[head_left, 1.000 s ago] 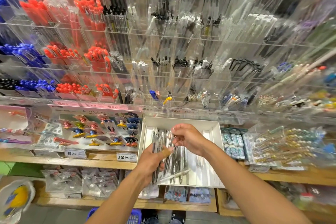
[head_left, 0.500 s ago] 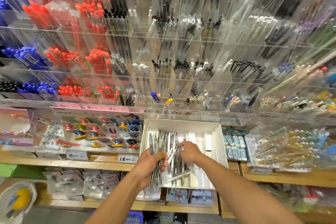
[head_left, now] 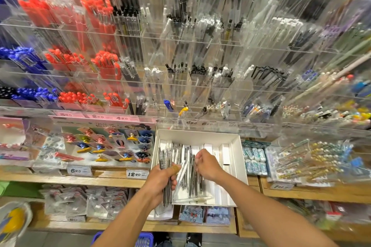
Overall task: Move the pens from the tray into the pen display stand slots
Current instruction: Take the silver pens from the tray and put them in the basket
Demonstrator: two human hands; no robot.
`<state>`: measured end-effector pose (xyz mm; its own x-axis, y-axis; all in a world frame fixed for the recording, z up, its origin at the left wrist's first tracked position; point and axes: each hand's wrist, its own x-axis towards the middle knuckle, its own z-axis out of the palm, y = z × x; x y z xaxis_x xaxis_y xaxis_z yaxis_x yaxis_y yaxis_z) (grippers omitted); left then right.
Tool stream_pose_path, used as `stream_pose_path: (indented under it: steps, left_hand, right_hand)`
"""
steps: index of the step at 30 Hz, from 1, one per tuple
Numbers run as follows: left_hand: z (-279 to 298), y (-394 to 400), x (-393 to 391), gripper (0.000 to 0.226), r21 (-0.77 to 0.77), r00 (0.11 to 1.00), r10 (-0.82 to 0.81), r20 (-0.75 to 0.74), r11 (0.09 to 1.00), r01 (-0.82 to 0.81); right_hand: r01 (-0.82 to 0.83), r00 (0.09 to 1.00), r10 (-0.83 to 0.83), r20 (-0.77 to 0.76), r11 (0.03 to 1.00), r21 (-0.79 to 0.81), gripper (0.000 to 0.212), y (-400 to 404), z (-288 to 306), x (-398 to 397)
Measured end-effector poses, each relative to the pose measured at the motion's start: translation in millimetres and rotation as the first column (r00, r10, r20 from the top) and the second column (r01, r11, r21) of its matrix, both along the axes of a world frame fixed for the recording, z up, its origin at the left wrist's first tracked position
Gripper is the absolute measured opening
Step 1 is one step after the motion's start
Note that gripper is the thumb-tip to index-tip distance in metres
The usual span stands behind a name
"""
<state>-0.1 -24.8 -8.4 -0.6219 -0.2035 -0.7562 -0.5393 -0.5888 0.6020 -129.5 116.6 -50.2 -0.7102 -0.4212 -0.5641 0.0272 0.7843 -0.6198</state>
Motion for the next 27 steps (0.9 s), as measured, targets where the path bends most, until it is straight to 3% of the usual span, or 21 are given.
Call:
stream_pose_path:
  steps: [3,6,9,12,15,18,22,27]
  left_hand:
    - [3,4,-5,0.037,-0.037,1.0,-0.016,-0.022,0.999,0.016]
    - [7,10,-8,0.06,-0.104,0.993,-0.111,-0.033,0.989,0.107]
    - [9,15,-9,0.085,-0.119,0.976,-0.212,-0.051,0.972,0.205]
    - [9,14,-10,0.097,-0.092,0.975,-0.217,-0.039,0.973,0.213]
    - [7,12,-10,0.066,0.016,0.988,-0.15,-0.027,0.988,0.151]
    - [6,7,-8,0.029,0.105,0.998,-0.062,-0.018,0.992,0.064]
    - [4,-2,-5,0.032,0.141,0.999,-0.037,-0.015,0.989,0.039]
    - [-1,-5,-5,0.042,0.127,0.999,-0.025,0.02,0.992,0.022]
  right_hand:
    - [0.092,0.995,-0.083,0.052,0.975,-0.202,0.009,1,33,-4]
    - [0.115,0.984,-0.048,0.171,0.906,-0.408,0.008,-1,62,2]
    - [0.076,0.98,0.014,0.2,0.896,-0.437,0.012,-5,72,12]
    - [0.143,0.974,-0.05,0.222,0.895,-0.423,0.008,-9,67,12]
    - [0.175,0.978,-0.124,0.169,0.926,-0.334,0.002,-11,50,0]
    - [0.146,0.988,-0.14,0.068,0.983,-0.107,0.007,-10,23,-14]
    - [-0.016,0.995,0.032,-0.094,0.987,0.163,0.026,-14,-4,-30]
    - [-0.098,0.978,0.158,-0.138,0.926,0.364,0.022,-31,-22,-30]
